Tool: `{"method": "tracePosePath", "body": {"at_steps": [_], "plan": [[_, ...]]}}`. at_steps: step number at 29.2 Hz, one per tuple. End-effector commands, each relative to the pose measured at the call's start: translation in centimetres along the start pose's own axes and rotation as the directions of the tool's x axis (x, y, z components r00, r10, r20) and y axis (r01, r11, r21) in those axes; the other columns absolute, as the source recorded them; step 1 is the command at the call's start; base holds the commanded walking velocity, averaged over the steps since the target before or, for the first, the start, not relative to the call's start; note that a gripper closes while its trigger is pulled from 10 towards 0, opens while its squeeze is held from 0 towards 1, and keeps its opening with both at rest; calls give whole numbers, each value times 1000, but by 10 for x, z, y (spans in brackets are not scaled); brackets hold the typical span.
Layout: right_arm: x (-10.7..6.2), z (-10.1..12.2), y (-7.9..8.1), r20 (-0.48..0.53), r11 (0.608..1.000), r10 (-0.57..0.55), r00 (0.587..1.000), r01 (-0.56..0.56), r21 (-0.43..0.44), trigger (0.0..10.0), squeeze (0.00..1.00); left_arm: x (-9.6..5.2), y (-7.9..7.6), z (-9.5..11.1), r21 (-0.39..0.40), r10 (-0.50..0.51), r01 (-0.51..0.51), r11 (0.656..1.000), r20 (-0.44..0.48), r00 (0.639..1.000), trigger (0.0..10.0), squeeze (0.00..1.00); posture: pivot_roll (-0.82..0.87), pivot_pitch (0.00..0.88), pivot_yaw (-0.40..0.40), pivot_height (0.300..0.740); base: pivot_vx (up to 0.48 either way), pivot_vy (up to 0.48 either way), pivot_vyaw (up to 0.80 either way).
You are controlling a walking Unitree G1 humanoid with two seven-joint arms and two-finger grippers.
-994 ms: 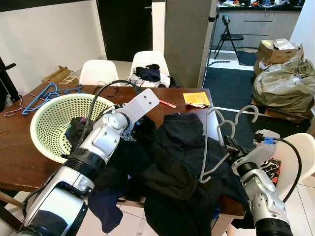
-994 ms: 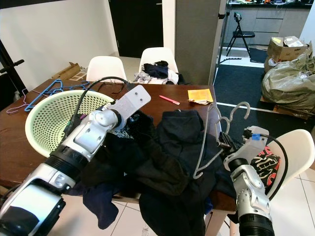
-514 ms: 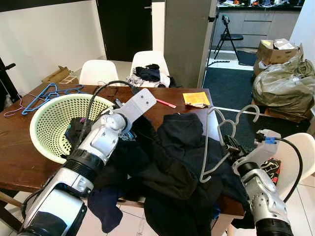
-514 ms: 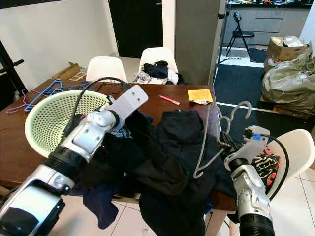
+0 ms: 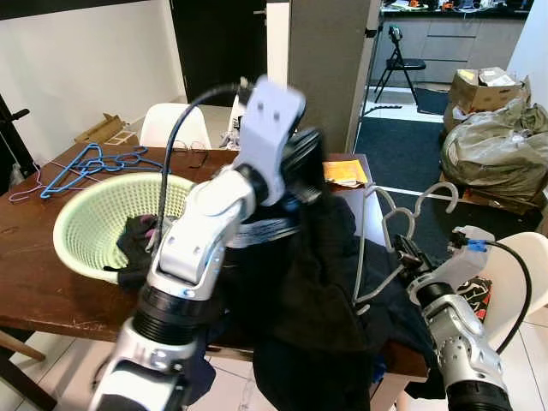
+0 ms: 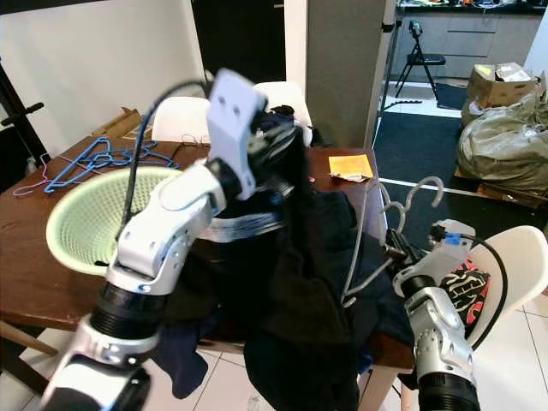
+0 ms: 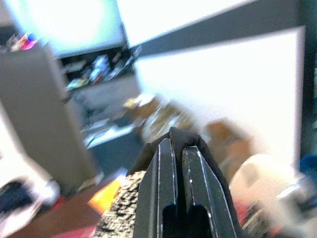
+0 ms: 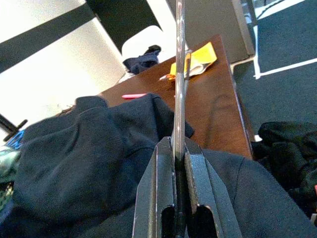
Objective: Hang hanger
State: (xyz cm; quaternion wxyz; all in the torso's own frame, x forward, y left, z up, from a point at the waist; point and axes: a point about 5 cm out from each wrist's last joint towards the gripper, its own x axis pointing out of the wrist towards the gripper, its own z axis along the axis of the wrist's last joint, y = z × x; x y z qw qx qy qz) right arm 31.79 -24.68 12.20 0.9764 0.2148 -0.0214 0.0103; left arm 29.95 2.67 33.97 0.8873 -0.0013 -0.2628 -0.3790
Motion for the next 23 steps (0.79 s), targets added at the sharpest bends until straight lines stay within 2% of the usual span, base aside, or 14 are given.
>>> {"method": "tracePosePath", "body": {"at_steps": [1,10,12,19,23], "plan": [[2,-1,1,-1,1000,7,1000,-7,28,10000,0,0,-1,9,-25,-13,14,1000,35,999,10000,0,-32,0,20,740,-480,0,0],[3,-1,1,8,1000,3,1000,-3,23,10000,0,-1,-10,2,-47,-69,70,996,34,997,10000,0,-41,0,25,740,-480,0,0],[3,0,0,22,1000,-5,1000,5,24,10000,0,-1,-22,-8,-72,-106,107,992,16,994,10000,0,-46,0,31,740,-480,0,0],[2,2,-3,44,999,-23,999,21,38,10000,0,-4,-30,-13,-117,-122,121,986,-1,993,10000,0,-47,0,33,740,-480,0,0],[2,2,-6,47,998,-48,998,47,32,10000,0,-10,-41,-27,-174,-149,139,975,-45,988,10000,0,-50,0,28,740,-480,0,0]]}}
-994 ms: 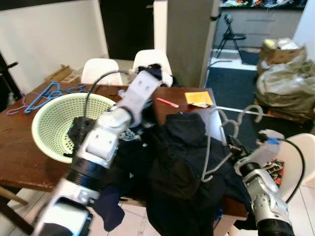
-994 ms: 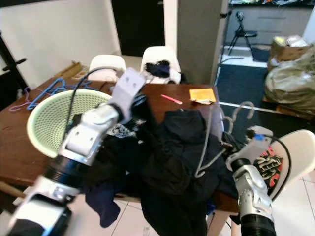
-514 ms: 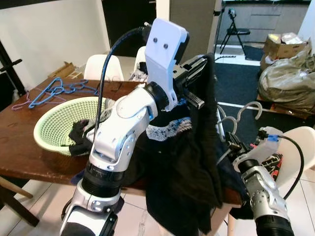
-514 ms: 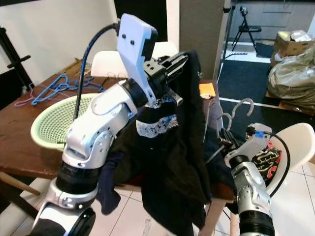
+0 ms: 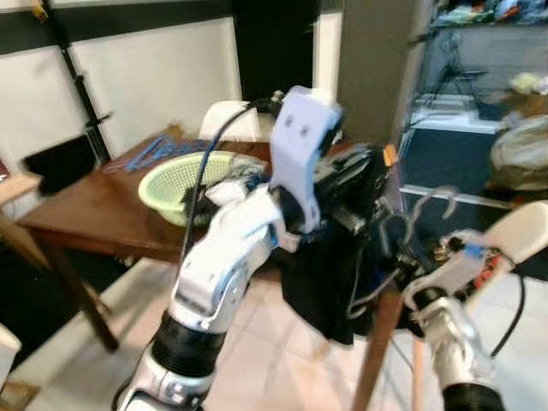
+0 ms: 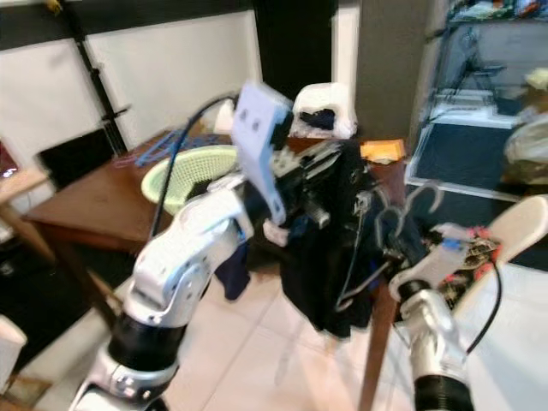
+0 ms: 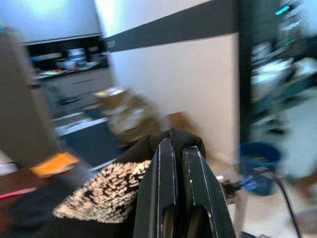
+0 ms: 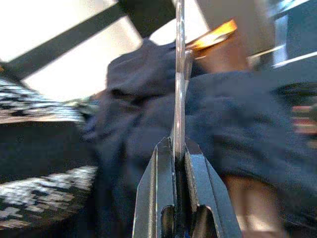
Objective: Hang hanger
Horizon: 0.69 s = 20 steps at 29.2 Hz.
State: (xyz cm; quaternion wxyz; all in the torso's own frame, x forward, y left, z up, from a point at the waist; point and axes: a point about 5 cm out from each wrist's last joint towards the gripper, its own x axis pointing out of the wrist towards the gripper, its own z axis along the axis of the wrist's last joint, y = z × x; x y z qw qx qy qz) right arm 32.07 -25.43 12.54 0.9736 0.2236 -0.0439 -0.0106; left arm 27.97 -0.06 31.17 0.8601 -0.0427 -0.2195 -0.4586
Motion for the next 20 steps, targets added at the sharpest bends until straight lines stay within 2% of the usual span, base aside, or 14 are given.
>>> {"method": "tracePosePath", "body": {"at_steps": [1,4,6,8,9,10,11,12,13,14,15,16,18,20], "plan": [[0,-4,-1,-7,1000,-22,1000,22,12,10000,0,-5,-4,-13,-39,-9,7,999,-43,999,10000,0,-50,0,28,740,-480,0,0],[0,-4,-2,-9,1000,-28,1000,28,12,10000,0,-7,-6,-19,-49,-11,8,999,-60,998,10000,0,-49,0,27,740,-480,0,0],[0,-4,-3,-7,999,-36,999,36,12,10000,0,-17,-8,-40,-63,-1,-7,998,-127,992,10000,0,-48,0,27,740,-480,0,0],[0,-4,-3,-7,999,-36,999,36,12,10000,0,-17,-8,-40,-63,-1,-7,998,-127,992,10000,0,-48,0,27,740,-480,0,0],[0,-4,-3,-5,999,-38,999,38,12,10000,0,-21,-8,-48,-66,5,-15,998,-152,988,10000,0,-48,0,27,740,-480,0,0],[0,-3,-5,-10,999,-48,999,48,-2,10000,0,-38,2,-69,-31,77,-87,996,-233,969,10000,0,-45,0,26,740,0,0,0],[0,-3,-5,-10,999,-48,999,48,-2,10000,0,-38,2,-69,-31,77,-87,996,-233,969,10000,0,-45,0,26,740,0,0,0],[0,-3,-6,-13,998,-55,998,55,-12,10000,0,-50,9,-82,0,127,-133,991,-288,949,10000,0,-44,0,26,740,0,0,0],[0,-3,-6,-13,998,-55,998,55,-12,10000,0,-50,9,-82,0,127,-133,991,-288,949,10000,0,-44,0,26,740,0,0,0],[0,-3,-8,-21,997,-65,998,65,-33,10000,0,-70,21,-100,52,209,-204,978,-367,907,10000,0,-40,0,25,740,0,0,-800],[0,-3,-10,-29,995,-80,996,78,-62,10000,0,-105,40,-124,152,336,-300,942,-476,813,10000,0,-35,0,22,740,0,0,-800],[0,-2,-11,-30,994,-86,996,84,-69,10000,0,-119,46,-131,181,378,-333,925,-514,770,10000,0,-35,0,22,740,0,0,-800],[0,-2,-11,-30,994,-86,996,84,-69,10000,0,-119,46,-131,181,378,-333,925,-514,770,10000,0,-35,0,22,740,0,0,-800],[0,-2,-16,-38,989,-118,992,114,-97,10000,0,-145,56,-143,251,458,-387,888,-571,681,10000,0,-34,0,15,740,0,0,-800]]}}
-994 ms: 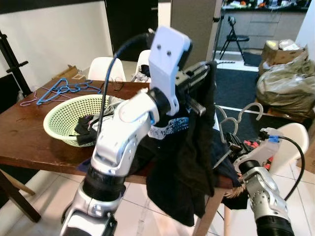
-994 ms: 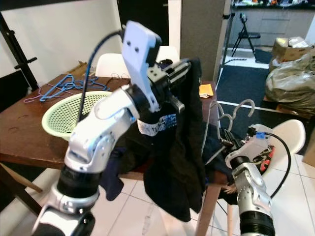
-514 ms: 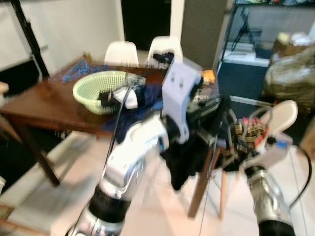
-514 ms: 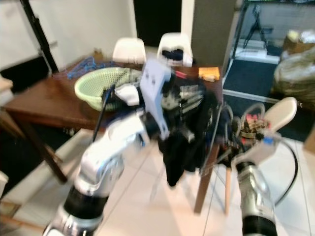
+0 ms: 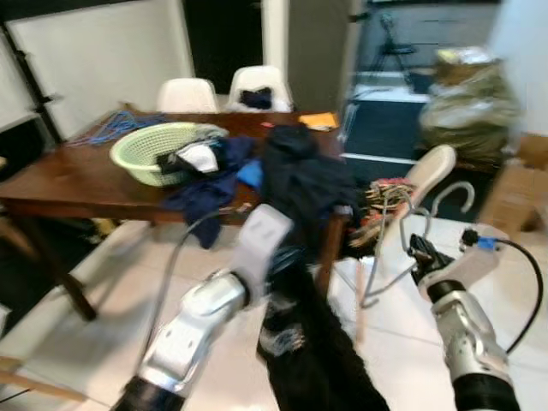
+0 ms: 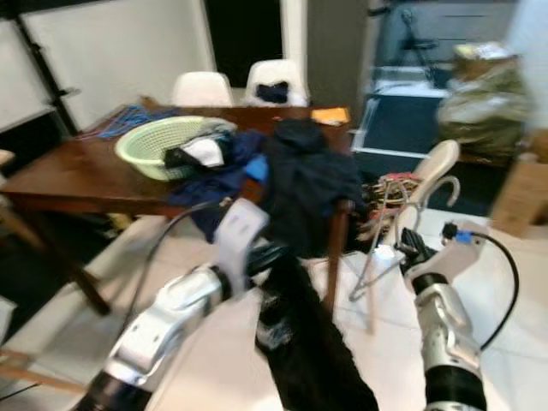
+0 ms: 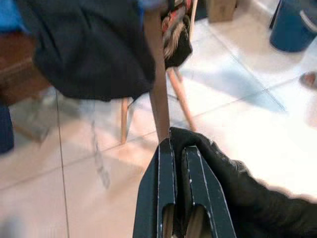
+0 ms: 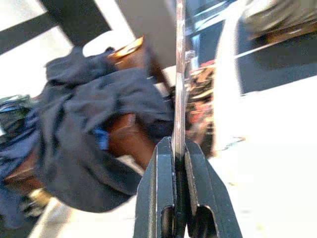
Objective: Hang hanger
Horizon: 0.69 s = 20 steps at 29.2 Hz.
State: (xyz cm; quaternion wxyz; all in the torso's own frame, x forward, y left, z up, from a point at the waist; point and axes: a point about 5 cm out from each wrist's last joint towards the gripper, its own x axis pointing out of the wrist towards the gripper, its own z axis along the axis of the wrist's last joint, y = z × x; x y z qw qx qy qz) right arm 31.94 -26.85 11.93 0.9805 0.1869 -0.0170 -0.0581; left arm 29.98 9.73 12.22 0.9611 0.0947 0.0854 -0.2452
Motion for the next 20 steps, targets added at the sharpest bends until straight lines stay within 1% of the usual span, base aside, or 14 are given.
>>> {"method": "tracePosePath", "body": {"at_steps": [1,3,4,6,8,10,11,12,14,15,16,18,19,20], "plan": [[1,-2,0,-12,1000,-15,1000,15,-16,10000,0,-2,8,7,28,51,-52,998,33,998,10000,0,-34,0,15,740,0,0,-800],[1,-3,-6,-34,996,-66,997,64,-61,10000,0,-11,25,-8,-9,138,-138,990,-5,990,10000,0,-29,0,8,740,0,0,-800],[1,-3,-6,-34,996,-66,997,64,-61,10000,0,-11,25,-8,-9,138,-138,990,-5,990,10000,0,-29,0,8,740,0,0,-800],[1,-3,-9,-45,992,-90,995,86,-90,10000,0,-12,35,-10,-18,187,-187,982,-3,982,10000,0,-31,0,3,740,0,0,-800],[0,-6,-11,-79,963,-154,985,132,-234,10000,0,-12,60,-14,35,302,-301,953,-17,953,10000,0,-45,0,-4,740,0,0,-800],[-2,-7,-13,-92,925,-191,977,148,-349,10000,0,-13,73,-18,68,355,-352,934,-35,934,10000,0,-45,0,-4,740,0,0,-800],[-2,-7,-13,-92,925,-191,977,148,-349,10000,0,-13,73,-18,68,355,-352,934,-35,934,10000,0,-45,0,-4,740,0,0,-800],[-7,-9,-14,-99,904,-195,976,140,-403,10000,0,-16,74,-21,74,360,-357,931,-42,932,10000,0,-61,0,-4,740,0,0,-800],[-11,-9,-15,-104,890,-196,975,133,-435,10000,0,-19,75,-24,78,362,-358,931,-47,931,10000,0,-61,0,-4,740,0,0,-800],[-23,-12,-15,-122,867,-166,979,85,-491,10000,0,-29,71,-29,124,364,-357,926,-39,930,10000,0,-71,0,-6,740,0,0,-800],[-23,-12,-15,-122,867,-166,979,85,-491,10000,0,-29,71,-29,124,364,-357,926,-39,930,10000,0,-71,0,-6,740,0,0,-800],[-44,-15,-16,-155,824,-125,980,15,-566,10000,0,-46,65,-38,176,367,-356,918,-37,929,10000,0,-65,0,-13,740,0,0,-800],[-44,-15,-16,-155,824,-125,980,15,-566,10000,0,-46,65,-38,176,367,-356,918,-37,929,10000,0,-65,0,-13,740,0,0,-800],[-53,-15,-16,-166,810,-116,979,-3,-587,10000,0,-52,65,-39,171,374,-364,916,-33,927,10000,0,-55,0,-20,740,0,0,-800]]}}
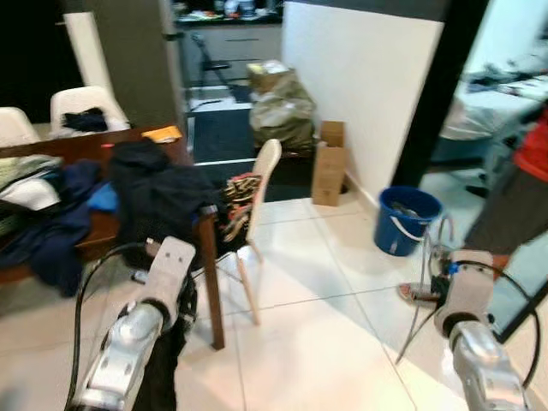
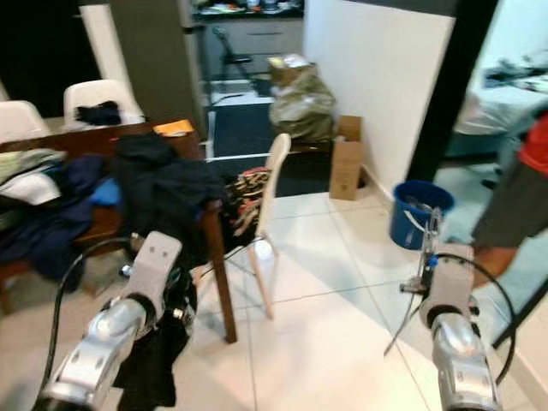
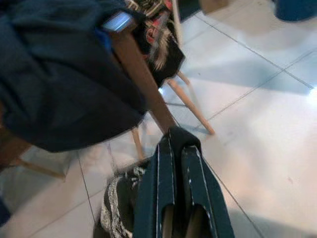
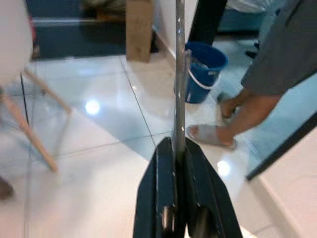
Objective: Hang hanger
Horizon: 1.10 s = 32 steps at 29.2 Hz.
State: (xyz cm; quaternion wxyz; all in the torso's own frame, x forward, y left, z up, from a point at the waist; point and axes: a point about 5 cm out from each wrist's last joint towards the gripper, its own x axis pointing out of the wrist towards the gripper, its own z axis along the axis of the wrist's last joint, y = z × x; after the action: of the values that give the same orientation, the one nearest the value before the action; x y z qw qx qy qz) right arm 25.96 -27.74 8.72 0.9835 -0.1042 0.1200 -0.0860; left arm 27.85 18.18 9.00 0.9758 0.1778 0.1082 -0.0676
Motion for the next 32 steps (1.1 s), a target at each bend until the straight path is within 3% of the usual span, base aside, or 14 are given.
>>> {"method": "tracePosePath", "body": {"at_steps": [1,7,9,12,14,15,17,18,24,25,26,32], "plan": [[-1,13,3,38,999,23,999,-22,-41,10000,0,-2,11,11,22,31,-33,999,60,998,10000,0,-55,0,-20,740,0,0,-800],[-7,18,6,56,993,43,997,-36,-112,10000,0,-2,8,17,30,-36,34,999,101,994,10000,0,-56,0,-24,740,0,0,-800],[-12,22,8,65,986,72,995,-61,-153,10000,0,-10,5,17,-45,-122,128,991,122,985,10000,0,-50,0,-28,740,0,0,-800],[-14,23,8,67,986,88,994,-77,-150,10000,0,-14,2,17,-83,-156,168,982,131,979,10000,0,-50,0,-27,740,0,0,-800],[-22,23,8,56,987,100,993,-92,-134,10000,0,-21,-1,19,-173,-174,199,965,147,974,10000,0,-53,0,-22,740,0,0,-800],[-22,23,8,56,987,100,993,-92,-134,10000,0,-21,-1,19,-173,-174,199,965,147,974,10000,0,-53,0,-22,740,0,0,-800],[-28,22,3,45,994,82,996,-78,-77,10000,0,-24,-5,22,-276,-183,223,935,165,969,10000,0,-60,0,-16,740,0,0,-800],[-31,22,1,47,996,78,996,-75,-57,10000,0,-25,-6,23,-288,-189,234,929,174,966,10000,0,-61,0,-15,740,0,0,-800],[-33,24,0,57,997,76,995,-76,-16,10000,0,-26,-4,25,-309,-195,246,919,188,963,10000,0,-63,0,-15,740,0,0,-800],[-34,20,-5,46,992,63,997,-68,107,10000,0,-32,0,24,-344,-205,265,901,200,958,10000,0,-50,0,-12,740,0,0,-800],[-35,18,-7,40,986,61,997,-66,150,10000,0,-34,0,21,-353,-203,263,898,197,959,10000,0,-50,0,-12,740,0,0,-800],[-41,18,-2,51,963,102,993,-112,244,10000,0,-27,1,20,-356,-222,274,893,182,958,10000,0,-69,0,11,740,0,0,-800]]}}
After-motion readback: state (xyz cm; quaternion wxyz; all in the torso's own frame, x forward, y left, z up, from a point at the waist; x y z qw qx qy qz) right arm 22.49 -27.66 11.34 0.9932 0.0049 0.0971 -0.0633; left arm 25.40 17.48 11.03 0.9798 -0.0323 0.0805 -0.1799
